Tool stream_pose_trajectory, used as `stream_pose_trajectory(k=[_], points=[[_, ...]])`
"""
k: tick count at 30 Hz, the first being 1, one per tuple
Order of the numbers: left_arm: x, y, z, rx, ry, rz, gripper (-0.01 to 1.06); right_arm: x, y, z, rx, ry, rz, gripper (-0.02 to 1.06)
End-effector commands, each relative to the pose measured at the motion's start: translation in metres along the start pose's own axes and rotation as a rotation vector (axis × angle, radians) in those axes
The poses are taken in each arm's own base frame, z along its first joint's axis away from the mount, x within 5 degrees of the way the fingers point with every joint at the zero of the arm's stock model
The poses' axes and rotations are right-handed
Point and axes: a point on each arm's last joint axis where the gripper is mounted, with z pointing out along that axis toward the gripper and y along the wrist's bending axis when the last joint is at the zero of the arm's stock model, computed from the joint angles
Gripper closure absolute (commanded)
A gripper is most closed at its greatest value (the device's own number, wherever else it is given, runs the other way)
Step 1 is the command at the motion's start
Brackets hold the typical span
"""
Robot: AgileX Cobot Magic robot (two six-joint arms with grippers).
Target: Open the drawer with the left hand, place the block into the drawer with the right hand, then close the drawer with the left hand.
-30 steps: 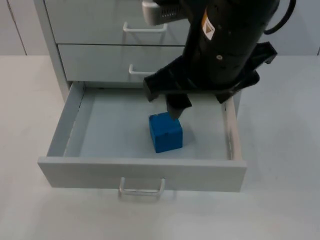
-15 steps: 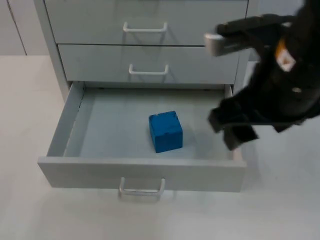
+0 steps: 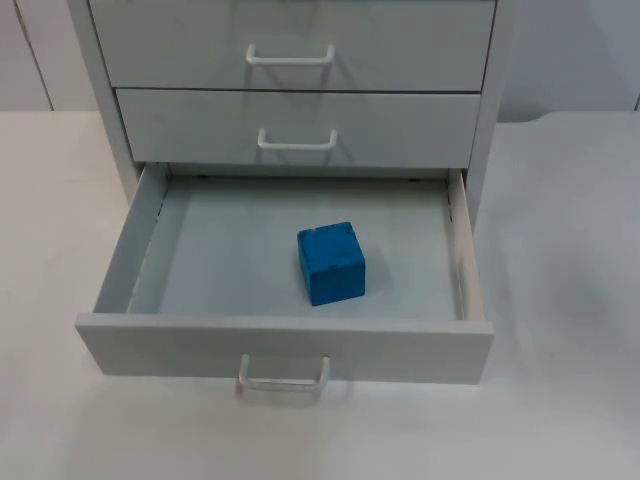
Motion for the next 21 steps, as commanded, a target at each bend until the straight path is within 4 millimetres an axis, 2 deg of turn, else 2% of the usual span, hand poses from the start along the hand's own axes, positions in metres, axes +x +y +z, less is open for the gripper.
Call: stream_pose_trajectory(k=[1, 2, 7, 10, 21], points=[[0.0, 0.0, 0.0, -0.002, -0.012, -0.01, 0.0, 0.004, -0.024, -0.011, 0.013, 0.009, 0.041, 0.34], [0.0, 0.0, 0.0, -0.002, -0.012, -0.01, 0.0, 0.004, -0.024, -0.011, 0.013, 0.009, 0.041, 0.34], [0.0, 0.001, 0.0, -0.004, -0.012, -0.008, 0.0, 0.007, -0.052, -0.028, 0.039, -0.012, 0.11, 0.34], [0.0, 0.001, 0.0, -0.003, -0.014, -0.008, 0.0, 0.009, -0.057, -0.031, 0.053, -0.005, 0.114, 0.34], [0.001, 0.001, 0.0, -0.004, -0.003, 0.0, 0.0, 0.011, -0.058, -0.031, 0.058, 0.01, 0.104, 0.34]])
